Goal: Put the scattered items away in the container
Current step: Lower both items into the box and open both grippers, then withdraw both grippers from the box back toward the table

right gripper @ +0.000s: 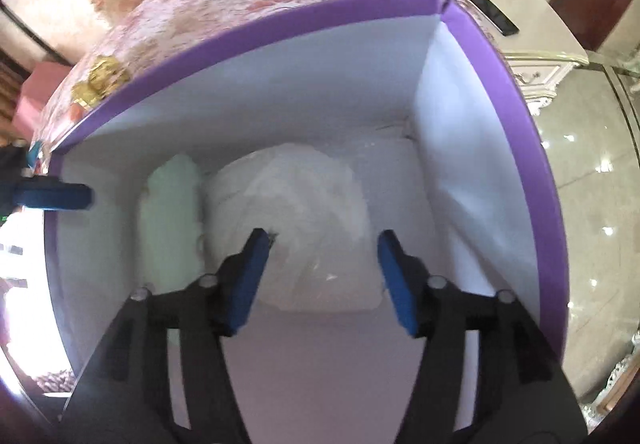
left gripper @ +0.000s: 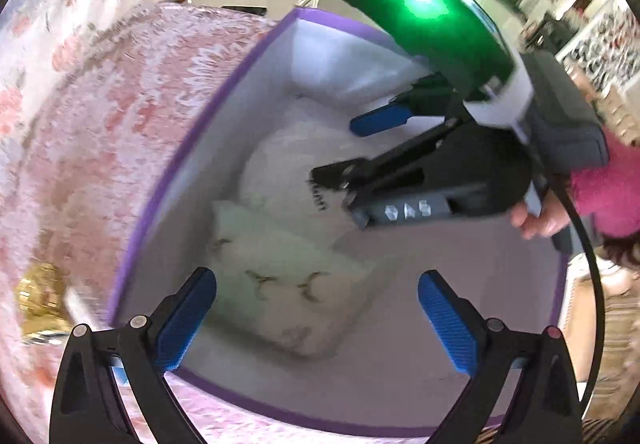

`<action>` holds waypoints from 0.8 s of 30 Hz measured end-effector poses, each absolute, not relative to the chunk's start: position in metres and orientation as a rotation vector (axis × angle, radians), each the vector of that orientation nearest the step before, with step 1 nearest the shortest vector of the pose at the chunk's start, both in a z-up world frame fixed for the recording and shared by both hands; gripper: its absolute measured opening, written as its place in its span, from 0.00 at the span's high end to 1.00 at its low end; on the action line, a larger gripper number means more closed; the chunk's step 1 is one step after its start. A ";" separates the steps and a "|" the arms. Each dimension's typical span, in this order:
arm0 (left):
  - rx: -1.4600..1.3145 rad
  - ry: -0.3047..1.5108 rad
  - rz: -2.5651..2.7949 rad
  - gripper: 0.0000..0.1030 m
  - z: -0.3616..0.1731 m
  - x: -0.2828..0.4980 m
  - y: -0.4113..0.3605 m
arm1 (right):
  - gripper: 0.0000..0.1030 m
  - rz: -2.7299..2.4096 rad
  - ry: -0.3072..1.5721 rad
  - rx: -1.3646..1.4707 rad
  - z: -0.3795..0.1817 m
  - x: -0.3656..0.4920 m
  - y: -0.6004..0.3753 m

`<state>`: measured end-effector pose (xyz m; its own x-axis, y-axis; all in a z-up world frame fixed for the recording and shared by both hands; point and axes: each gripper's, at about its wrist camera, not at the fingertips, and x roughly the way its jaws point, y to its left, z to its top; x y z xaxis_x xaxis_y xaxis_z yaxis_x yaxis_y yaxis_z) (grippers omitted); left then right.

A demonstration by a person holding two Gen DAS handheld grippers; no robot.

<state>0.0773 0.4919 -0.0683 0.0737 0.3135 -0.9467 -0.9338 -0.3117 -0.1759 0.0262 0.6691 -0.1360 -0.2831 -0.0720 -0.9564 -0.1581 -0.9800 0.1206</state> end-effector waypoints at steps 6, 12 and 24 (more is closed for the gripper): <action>-1.307 0.602 1.464 0.01 -0.077 0.061 0.497 | 0.40 2.499 0.272 -1.822 -0.124 0.034 0.670; -1.305 0.520 1.410 0.01 -0.067 0.061 0.495 | 0.40 2.577 0.425 -1.732 -0.104 0.050 0.679; -1.392 0.628 1.339 0.01 -0.103 0.075 0.514 | 0.40 2.590 0.418 -1.782 -0.104 0.060 0.675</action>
<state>0.0749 0.5142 -0.1032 0.2344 0.2843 -0.9296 -0.8967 -0.3061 -0.3197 0.0600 0.6754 -0.1038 -0.3683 -0.1722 -0.9136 -0.1237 -0.9649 0.2318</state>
